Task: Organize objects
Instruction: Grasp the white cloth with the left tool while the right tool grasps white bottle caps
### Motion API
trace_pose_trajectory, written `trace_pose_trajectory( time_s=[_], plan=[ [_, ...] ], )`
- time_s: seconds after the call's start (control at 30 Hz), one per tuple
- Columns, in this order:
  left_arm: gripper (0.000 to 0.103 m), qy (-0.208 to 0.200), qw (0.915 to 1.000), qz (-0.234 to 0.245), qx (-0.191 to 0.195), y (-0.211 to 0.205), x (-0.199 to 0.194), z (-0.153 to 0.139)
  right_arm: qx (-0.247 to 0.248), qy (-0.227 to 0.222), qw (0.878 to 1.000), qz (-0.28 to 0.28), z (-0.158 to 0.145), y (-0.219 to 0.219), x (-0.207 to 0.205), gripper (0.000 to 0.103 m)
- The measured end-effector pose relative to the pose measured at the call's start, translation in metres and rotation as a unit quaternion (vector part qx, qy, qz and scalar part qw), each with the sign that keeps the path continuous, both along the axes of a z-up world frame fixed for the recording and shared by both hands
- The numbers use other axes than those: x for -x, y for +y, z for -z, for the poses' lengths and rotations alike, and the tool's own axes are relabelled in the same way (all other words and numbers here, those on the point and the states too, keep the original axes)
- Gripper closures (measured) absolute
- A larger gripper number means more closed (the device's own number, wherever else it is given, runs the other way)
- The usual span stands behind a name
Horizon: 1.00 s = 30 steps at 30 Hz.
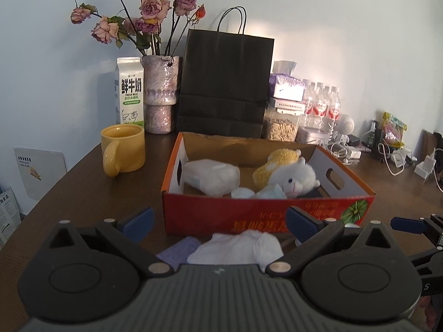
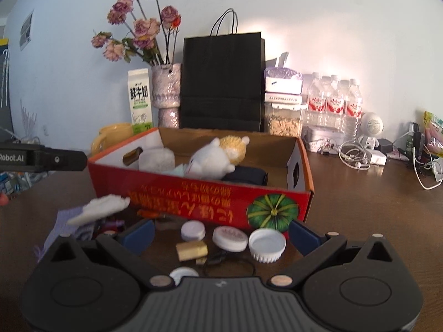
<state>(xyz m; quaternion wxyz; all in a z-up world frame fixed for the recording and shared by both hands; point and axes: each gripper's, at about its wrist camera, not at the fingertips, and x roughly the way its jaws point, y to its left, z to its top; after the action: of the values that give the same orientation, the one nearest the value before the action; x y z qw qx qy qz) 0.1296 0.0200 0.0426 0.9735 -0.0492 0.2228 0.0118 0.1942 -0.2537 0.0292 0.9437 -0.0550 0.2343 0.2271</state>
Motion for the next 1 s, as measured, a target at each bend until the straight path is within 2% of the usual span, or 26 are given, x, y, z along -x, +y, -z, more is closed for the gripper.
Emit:
trace_pose_trajectory(
  time_s=[0.23, 0.43, 0.5, 0.6, 0.73, 0.87, 1.0],
  plan=[
    [0.0, 0.016, 0.9999, -0.004, 0.002, 0.009, 0.025, 0.011, 0.029, 0.024, 0.999, -0.019, 0.015, 0.002, 0.019, 0.001],
    [0.0, 0.024, 0.9996, -0.009, 0.006, 0.015, 0.037, 0.017, 0.028, 0.048, 0.997, -0.045, 0.024, 0.008, 0.022, 0.032],
    [0.0, 0.026, 0.9996, -0.01, 0.008, 0.016, 0.038, 0.018, 0.025, 0.055, 0.997, -0.05, 0.024, 0.01, 0.021, 0.049],
    [0.0, 0.027, 0.9995, -0.009, 0.01, 0.017, 0.041, 0.019, 0.027, 0.065, 0.996, -0.053, 0.026, 0.016, 0.015, 0.061],
    [0.0, 0.03, 0.9994, -0.01, 0.014, 0.018, 0.042, 0.02, 0.029, 0.077, 0.995, -0.05, 0.029, 0.024, 0.005, 0.061],
    [0.0, 0.031, 0.9993, -0.008, 0.018, 0.018, 0.042, 0.021, 0.026, 0.077, 0.995, -0.051, 0.032, 0.028, 0.001, 0.075],
    [0.0, 0.036, 0.999, -0.006, 0.024, 0.018, 0.038, 0.021, 0.024, 0.063, 0.996, -0.057, 0.032, 0.027, 0.006, 0.076]
  ],
)
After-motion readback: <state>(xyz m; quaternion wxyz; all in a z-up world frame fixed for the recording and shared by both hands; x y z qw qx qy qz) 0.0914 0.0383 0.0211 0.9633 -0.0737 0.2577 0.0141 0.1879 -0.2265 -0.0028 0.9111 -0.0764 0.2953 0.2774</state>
